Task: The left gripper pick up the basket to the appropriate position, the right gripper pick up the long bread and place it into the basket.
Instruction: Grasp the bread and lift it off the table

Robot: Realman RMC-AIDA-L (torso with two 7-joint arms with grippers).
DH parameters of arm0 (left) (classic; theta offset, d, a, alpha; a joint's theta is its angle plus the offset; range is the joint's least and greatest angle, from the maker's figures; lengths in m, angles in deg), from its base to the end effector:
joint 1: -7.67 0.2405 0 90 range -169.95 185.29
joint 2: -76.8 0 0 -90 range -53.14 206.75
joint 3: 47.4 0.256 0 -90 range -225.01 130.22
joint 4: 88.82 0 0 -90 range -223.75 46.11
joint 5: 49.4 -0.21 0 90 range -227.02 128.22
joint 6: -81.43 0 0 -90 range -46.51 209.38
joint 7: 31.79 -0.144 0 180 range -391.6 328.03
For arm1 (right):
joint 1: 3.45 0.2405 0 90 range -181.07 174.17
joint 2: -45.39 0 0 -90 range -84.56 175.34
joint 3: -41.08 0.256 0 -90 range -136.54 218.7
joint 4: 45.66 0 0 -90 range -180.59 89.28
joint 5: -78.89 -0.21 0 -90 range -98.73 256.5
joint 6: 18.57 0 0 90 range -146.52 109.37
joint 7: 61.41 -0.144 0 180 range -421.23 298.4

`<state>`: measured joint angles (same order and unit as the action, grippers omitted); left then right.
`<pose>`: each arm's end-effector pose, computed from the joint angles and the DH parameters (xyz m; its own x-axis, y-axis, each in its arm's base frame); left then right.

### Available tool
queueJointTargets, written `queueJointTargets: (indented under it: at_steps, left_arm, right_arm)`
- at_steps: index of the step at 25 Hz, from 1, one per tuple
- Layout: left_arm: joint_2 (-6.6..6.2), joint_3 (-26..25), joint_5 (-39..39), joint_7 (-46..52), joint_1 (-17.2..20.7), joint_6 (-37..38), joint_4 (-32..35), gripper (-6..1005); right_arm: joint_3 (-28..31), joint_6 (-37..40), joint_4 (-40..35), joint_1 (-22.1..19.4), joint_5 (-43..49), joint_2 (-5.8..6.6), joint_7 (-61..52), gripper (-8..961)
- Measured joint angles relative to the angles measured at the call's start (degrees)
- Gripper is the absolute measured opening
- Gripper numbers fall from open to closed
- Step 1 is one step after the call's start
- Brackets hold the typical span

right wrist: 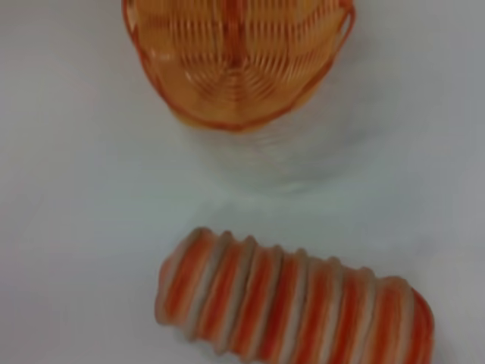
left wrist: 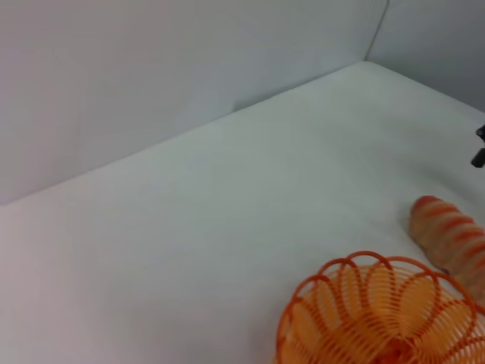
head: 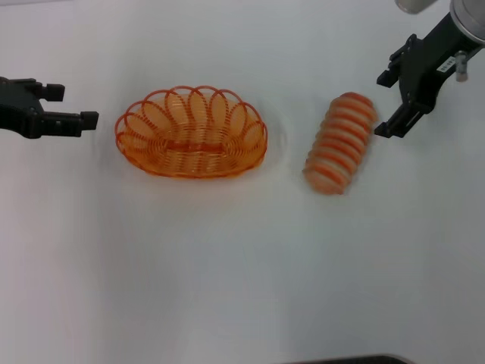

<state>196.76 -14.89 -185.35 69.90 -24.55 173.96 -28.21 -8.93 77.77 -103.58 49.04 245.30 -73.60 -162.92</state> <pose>-0.2681 0.3491 0.0637 0.8030 0.5240 0.2839 0.5935 -0.7467 -0.3004 0.1914 0.3988 0.0377 0.8595 -0.2420 0.4503 -0.1569 -0.9632 -0.2183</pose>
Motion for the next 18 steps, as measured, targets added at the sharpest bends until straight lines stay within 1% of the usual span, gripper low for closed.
queueJointTargets:
  at_steps: [5, 8, 10, 11, 12, 14, 18]
  left_arm:
    - [0.01, 0.0, 0.1, 0.0, 0.0, -0.9, -0.2, 871]
    - [0.02, -0.1, 0.3, -0.2, -0.1, -1.4, -0.4, 870]
    - [0.02, -0.1, 0.3, -0.3, 0.0, -1.6, -0.5, 870]
    - [0.01, 0.0, 0.3, -0.3, 0.0, -1.6, -0.5, 870]
    - [-0.01, 0.1, 0.3, -0.4, 0.0, -1.6, -0.5, 870]
    - [-0.02, 0.2, 0.3, -0.4, 0.0, -1.6, -0.5, 870]
    - [-0.01, 0.3, 0.3, -0.4, 0.0, -1.7, -0.4, 870]
  right_arm:
    - [2.9, 0.3, 0.0, 0.5, -3.9, -0.06, -10.1, 932]
    - [4.3, 2.2, 0.0, 1.2, -4.4, -0.07, -16.0, 931]
    - [4.2, 3.6, 0.0, 1.7, -4.3, -0.19, -19.7, 931]
    - [3.9, 5.2, 0.0, 2.1, -4.0, -0.23, -23.3, 931]
    - [3.9, 5.2, 0.0, 2.1, -4.0, -0.23, -23.3, 930]
    - [4.0, 6.9, 0.1, 2.4, -4.0, -0.26, -26.9, 930]
    - [5.5, 9.1, 0.1, 2.9, -4.7, -0.32, -33.8, 929]
